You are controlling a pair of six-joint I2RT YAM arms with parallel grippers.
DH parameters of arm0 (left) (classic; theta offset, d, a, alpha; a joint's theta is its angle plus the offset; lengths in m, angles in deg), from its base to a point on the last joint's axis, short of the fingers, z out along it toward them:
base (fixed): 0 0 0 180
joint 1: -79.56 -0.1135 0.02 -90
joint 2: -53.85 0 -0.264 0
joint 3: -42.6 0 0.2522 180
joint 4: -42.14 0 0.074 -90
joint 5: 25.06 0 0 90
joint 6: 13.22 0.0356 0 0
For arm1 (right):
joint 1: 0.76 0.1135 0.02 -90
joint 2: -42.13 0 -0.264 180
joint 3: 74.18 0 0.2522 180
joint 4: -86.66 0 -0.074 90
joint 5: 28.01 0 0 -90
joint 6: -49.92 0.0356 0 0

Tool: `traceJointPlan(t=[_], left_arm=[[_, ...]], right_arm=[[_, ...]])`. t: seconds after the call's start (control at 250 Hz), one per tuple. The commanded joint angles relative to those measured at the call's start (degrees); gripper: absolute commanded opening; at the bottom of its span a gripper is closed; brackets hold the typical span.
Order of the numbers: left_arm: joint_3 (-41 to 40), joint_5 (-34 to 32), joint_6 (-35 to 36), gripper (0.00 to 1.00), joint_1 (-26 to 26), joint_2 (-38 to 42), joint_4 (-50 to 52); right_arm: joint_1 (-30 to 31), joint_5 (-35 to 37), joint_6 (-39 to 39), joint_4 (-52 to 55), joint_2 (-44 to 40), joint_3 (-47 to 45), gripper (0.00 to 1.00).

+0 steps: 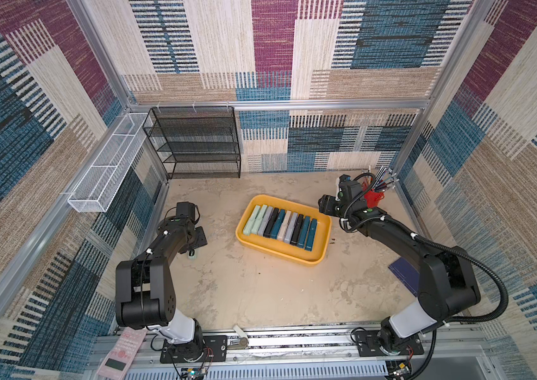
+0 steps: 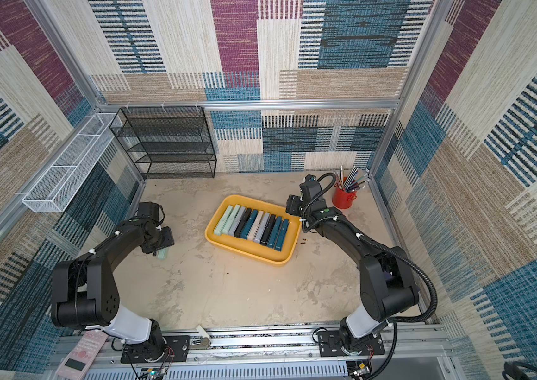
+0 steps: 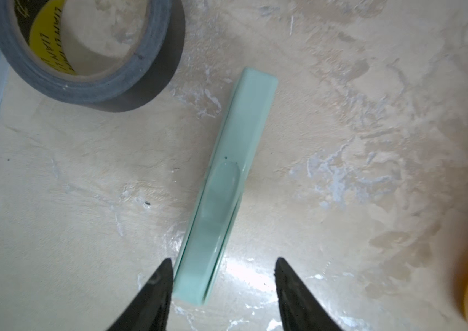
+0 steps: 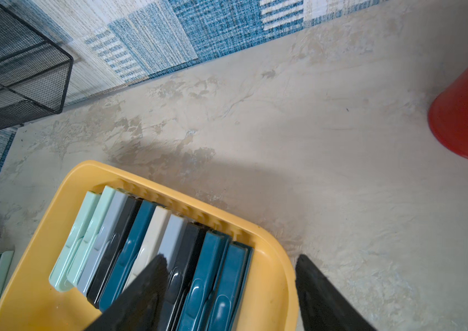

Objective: Put the pruning pliers into the storage box
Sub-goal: Pick up the pruning pliers from the center of the board.

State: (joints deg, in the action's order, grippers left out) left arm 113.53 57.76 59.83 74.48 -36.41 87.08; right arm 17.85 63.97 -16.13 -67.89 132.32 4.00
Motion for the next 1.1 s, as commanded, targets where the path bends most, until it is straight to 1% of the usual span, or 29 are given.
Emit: traceJointPlan(t=[0.0,0.124,0.252,0.352,0.444,0.636,0.924,1.028,1.096], left_arm=[[-0.2,-0.4,0.1,0.61,-0.5,-1.2,-0.7],[-0.1,-3.4,-0.5,0.61,-1.4,-2.9,-0.2],[-1.0,-2.0,-0.7,0.62,-1.7,-2.9,-2.5],[-0.5,-1.3,-0.3,0.62,-1.8,-4.8,-2.8],[-0.3,0.8,-0.2,0.61,-1.7,-6.1,-3.3],[-0.1,3.1,0.3,0.5,-1.7,-6.4,-3.6],[0.1,3.9,0.5,0.26,-1.6,-6.4,-3.3],[0.1,4.4,0.5,0.21,-1.5,-5.7,-3.4],[0.4,5.2,1.3,0.19,-1.0,-4.9,-3.6]], right_arm=[[-0.4,-0.4,-0.4,-2.2,-0.3,0.0,0.72],[-0.6,-0.8,-0.2,-2.5,0.3,0.4,0.72],[-0.6,-1.4,0.1,-2.5,0.8,0.7,0.72],[-0.7,-1.4,0.5,-2.5,1.0,0.7,0.72],[-0.7,-1.4,0.6,-2.5,0.8,0.5,0.72],[-0.7,-0.5,0.9,-2.5,0.0,-0.2,0.71],[-0.7,-0.3,1.4,-2.6,-0.5,-0.9,0.7],[-0.8,0.1,1.3,-2.5,-0.9,-1.1,0.7],[-0.8,0.3,1.3,-2.4,-1.1,-1.1,0.7]])
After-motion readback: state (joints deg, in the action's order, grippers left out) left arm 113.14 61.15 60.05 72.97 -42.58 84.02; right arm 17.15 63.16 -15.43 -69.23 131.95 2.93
